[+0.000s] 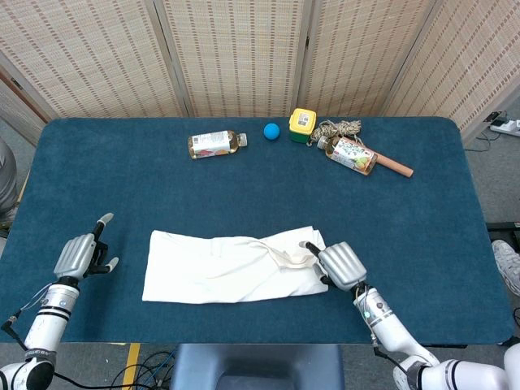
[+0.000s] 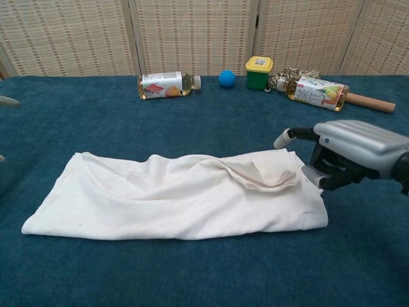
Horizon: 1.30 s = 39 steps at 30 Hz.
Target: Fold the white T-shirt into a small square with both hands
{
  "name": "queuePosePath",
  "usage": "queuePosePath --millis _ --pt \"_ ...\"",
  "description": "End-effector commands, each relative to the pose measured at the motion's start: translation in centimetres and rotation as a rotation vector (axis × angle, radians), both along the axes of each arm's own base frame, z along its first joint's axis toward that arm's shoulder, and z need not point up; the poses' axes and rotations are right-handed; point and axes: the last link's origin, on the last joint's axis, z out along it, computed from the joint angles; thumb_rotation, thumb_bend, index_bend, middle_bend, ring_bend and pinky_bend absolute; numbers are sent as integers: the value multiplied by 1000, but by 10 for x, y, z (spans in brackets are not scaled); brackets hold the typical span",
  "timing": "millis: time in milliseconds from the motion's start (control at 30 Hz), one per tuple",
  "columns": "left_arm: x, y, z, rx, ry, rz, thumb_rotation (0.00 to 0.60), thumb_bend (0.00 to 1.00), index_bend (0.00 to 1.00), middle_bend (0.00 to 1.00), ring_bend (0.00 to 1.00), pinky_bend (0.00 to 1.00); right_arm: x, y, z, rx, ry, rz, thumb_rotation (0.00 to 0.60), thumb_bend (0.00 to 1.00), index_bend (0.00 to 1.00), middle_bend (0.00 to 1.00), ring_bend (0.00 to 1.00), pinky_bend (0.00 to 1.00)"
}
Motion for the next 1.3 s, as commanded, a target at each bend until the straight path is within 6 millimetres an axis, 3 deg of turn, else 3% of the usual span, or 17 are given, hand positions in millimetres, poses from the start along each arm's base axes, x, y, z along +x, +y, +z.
queuePosePath --millis 33,200,400,700,1000,1300 --pt "3 2 3 8 62 -117 600 338 39 885 839 977 8 -6 35 -97 -48 24 600 560 192 929 944 1000" --pt "2 5 -2 -53 205 -338 600 336 147 865 815 937 8 -10 77 -210 -70 22 600 560 192 929 943 1000" --pt "4 16 -16 -57 278 -541 600 269 267 864 811 917 0 -5 104 -280 -86 -13 600 560 192 929 943 1000" --pt "7 22 -46 -83 363 -784 600 151 349 864 806 905 -18 12 119 -323 -83 -65 600 555 192 929 943 1000" --pt "0 24 -65 -78 454 -844 600 117 373 865 806 905 -32 24 127 -354 -83 -116 600 547 192 930 943 1000" --pt "-8 26 -69 -84 503 -841 600 115 371 865 806 905 -36 26 129 -369 -91 -142 600 543 192 930 943 1000"
